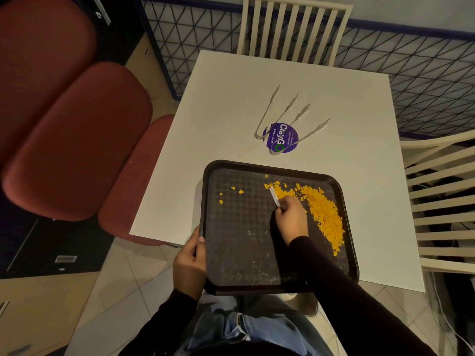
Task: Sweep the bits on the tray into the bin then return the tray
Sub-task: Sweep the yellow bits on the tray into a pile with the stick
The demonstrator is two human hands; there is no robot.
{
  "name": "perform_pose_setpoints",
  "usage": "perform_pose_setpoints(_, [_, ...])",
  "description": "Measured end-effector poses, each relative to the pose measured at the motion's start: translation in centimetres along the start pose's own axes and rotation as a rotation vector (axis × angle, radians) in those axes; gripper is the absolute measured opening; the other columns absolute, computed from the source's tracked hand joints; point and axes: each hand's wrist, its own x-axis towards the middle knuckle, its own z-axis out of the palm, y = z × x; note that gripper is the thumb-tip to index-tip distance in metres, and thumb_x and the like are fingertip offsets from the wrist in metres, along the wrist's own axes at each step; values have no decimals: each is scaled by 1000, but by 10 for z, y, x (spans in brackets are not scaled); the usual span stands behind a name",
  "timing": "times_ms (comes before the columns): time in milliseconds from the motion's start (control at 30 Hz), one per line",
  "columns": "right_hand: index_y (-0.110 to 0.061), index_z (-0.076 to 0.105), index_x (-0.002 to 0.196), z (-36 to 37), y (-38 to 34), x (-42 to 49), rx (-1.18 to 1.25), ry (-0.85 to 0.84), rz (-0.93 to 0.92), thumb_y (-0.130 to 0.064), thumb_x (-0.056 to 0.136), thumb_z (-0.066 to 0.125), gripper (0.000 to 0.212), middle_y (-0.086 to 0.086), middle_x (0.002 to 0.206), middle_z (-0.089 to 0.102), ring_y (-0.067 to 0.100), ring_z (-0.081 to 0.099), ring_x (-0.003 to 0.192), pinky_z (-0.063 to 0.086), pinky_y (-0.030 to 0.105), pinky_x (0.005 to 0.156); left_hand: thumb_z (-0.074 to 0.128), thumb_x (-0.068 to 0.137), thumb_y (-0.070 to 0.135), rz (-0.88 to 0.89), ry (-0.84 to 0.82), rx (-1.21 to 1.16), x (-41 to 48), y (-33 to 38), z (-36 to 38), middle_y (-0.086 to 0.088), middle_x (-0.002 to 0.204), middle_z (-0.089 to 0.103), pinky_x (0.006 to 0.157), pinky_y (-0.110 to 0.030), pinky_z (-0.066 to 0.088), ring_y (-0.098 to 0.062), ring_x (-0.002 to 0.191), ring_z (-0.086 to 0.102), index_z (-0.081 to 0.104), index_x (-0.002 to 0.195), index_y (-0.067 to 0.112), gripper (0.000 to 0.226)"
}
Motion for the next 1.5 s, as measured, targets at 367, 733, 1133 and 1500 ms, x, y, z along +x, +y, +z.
perform_pose_setpoints(367, [-20,64,93,1,3,-44,-107,-168,-333,-7,86,55,17,-1,92,64,16,58,88,42,33,83,40,97,14,-16,-1,-16,3,1,-1,8,120,55,76,7,38,7,102,54,47,135,11,38])
perform_pose_setpoints(733, [-13,68,96,29,-12,-69,-122,-303,-609,-13,87,57,14,4,89,63,20,58,85,45,33,79,49,94,10,52,74,103,0,5,-3,4,109,66,75,7,38,13,89,60,55,128,9,35])
perform_pose_setpoints(1133, [-4,69,99,50,-79,-15,94,-117,-277,-3,84,59,17,4,84,51,23,54,77,48,37,76,51,93,16,37,94,174,2,5,-2,9,115,61,96,-11,40,-1,108,57,52,131,13,38])
perform_pose_setpoints(1500, [-2,69,99,20,-28,37,103,40,47,-5,83,59,19,17,96,68,29,64,83,51,36,77,48,94,16,38,77,234,-5,16,-1,-11,88,69,88,-36,55,-10,76,60,52,131,11,37])
